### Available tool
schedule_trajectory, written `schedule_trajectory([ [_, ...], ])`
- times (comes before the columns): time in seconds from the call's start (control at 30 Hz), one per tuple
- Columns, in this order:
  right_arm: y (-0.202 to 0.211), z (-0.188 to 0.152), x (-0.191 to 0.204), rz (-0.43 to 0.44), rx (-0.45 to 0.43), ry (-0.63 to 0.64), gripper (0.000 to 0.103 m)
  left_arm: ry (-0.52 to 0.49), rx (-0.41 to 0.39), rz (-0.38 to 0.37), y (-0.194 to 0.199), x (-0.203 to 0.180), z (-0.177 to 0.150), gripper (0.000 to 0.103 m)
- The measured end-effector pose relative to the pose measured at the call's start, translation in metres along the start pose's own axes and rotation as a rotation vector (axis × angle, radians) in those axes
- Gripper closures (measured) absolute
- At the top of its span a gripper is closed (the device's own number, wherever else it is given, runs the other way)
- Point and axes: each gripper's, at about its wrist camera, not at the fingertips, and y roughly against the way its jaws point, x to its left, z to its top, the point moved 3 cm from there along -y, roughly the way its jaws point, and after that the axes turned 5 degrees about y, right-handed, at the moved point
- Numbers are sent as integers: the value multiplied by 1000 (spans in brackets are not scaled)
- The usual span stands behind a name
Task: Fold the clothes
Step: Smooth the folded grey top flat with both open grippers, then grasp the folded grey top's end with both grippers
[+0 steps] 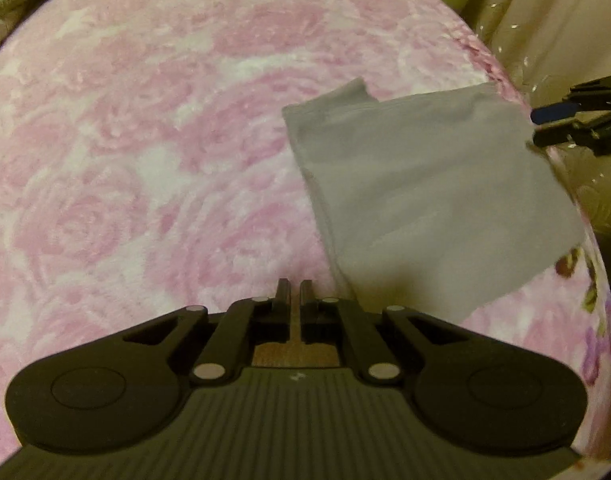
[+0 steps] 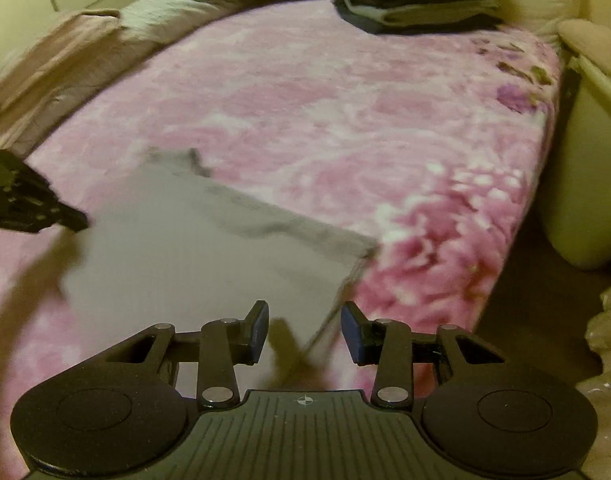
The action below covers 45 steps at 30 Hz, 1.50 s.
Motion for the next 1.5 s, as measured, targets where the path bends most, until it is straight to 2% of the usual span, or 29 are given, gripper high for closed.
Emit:
schedule_trajectory([
  [0.1, 13, -11, 38, 77, -1, 93, 66, -41, -42, 8, 22, -16, -4, 102],
  [0.2, 11, -27, 72, 172, 2, 157, 66, -37, -89, -68, 35, -43, -5, 101],
  [0.27, -4, -36, 82, 188, 38, 138, 66, -68, -64, -98, 24, -60, -11, 101],
  [0.33, -18, -46, 84, 170, 92, 135, 66, -110, -27, -89, 7, -70, -21, 101],
  [0.43, -14, -56, 81, 147, 80, 187, 66, -76, -40, -80, -2, -62, -33, 98],
  [0.57, -2, -75, 62, 114, 83, 184, 66, -75, -36, -37, 4, -52, -46, 101],
  [0.63, 5, -76, 62, 78, 94, 212, 66, -103, -1, 36, 8, -50, -57, 100],
  [0.73, 16, -66, 77, 46, 46, 262, 66, -134, -40, 73, 27, -55, -61, 100],
  [0.77, 18, -64, 85, 36, 32, 294, 66, -176, -61, 85, 33, -61, -60, 99],
  [0.87, 12, -59, 109, 20, 11, 410, 66, -407, -112, 122, 40, -93, -56, 96],
  [0.9, 9, -57, 116, 29, 7, 441, 66, -470, -112, 113, 38, -102, -56, 96],
  [0.97, 3, -57, 123, 60, -6, 455, 66, -530, -106, 87, 28, -112, -55, 95],
  [1.03, -8, -57, 122, 77, 9, 440, 66, -519, -102, 91, 17, -107, -52, 95],
  [1.1, -16, -61, 112, 74, 51, 406, 66, -450, -94, 100, 9, -90, -49, 94],
  [1.2, -11, -71, 94, 66, 57, 374, 66, -353, -86, 70, 8, -65, -51, 93],
  [1.23, -8, -75, 90, 54, 66, 383, 66, -340, -66, 88, 10, -61, -53, 86],
  [1.27, -5, -78, 87, 45, 76, 385, 66, -337, -40, 115, 10, -57, -54, 88],
  [1.37, 8, -81, 88, -2, 103, 412, 65, -333, -33, 138, 25, -50, -62, 87],
  [1.5, 17, -74, 115, -35, 51, 556, 64, -431, -73, 147, 41, -68, -63, 87],
])
